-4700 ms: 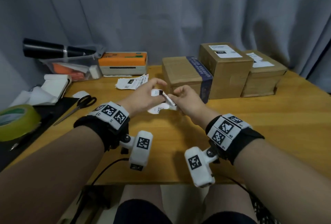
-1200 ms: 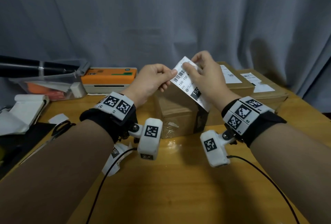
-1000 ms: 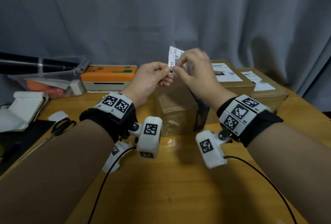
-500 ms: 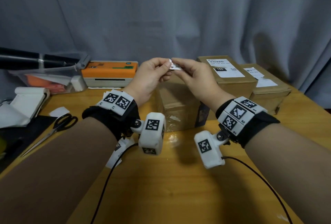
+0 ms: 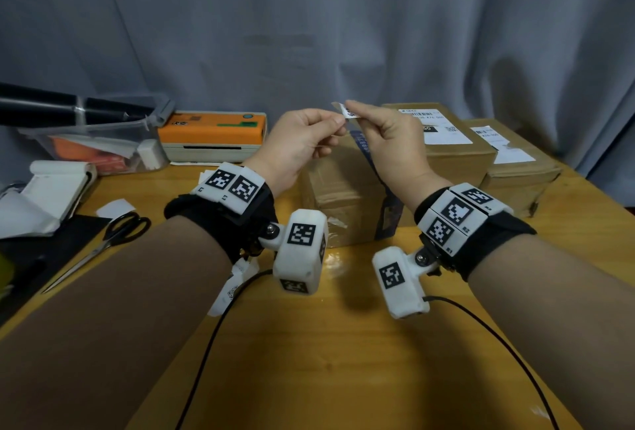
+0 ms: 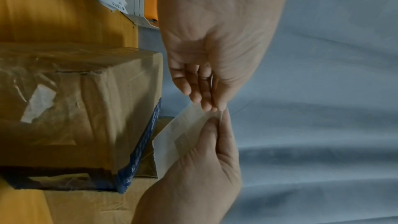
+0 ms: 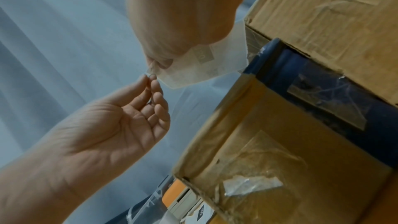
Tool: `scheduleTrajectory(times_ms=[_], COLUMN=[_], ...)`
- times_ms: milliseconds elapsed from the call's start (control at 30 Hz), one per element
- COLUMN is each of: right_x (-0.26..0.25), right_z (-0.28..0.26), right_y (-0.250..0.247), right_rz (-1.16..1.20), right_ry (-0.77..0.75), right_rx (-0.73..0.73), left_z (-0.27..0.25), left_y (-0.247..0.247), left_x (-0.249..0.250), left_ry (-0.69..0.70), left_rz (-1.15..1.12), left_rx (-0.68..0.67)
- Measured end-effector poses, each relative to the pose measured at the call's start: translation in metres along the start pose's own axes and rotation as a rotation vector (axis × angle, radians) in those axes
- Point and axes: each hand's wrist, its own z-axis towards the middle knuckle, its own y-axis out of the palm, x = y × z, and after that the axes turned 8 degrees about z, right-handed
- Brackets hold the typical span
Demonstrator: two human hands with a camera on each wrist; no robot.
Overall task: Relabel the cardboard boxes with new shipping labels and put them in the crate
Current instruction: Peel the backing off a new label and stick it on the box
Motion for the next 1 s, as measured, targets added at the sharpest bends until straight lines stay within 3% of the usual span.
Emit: scheduleTrajectory(times_ms=[1000], right_x=[0.003], right_z=[0.0007], right_y=[0.0043], right_rz=[0.023], right_ry=[0.077], right_rx=[-0.018], left_z=[0.0023], left_y=[0.0067], left_x=[0.0017], left_ry=[-0.003], left_rz=[-0.094], left_rx=[0.018])
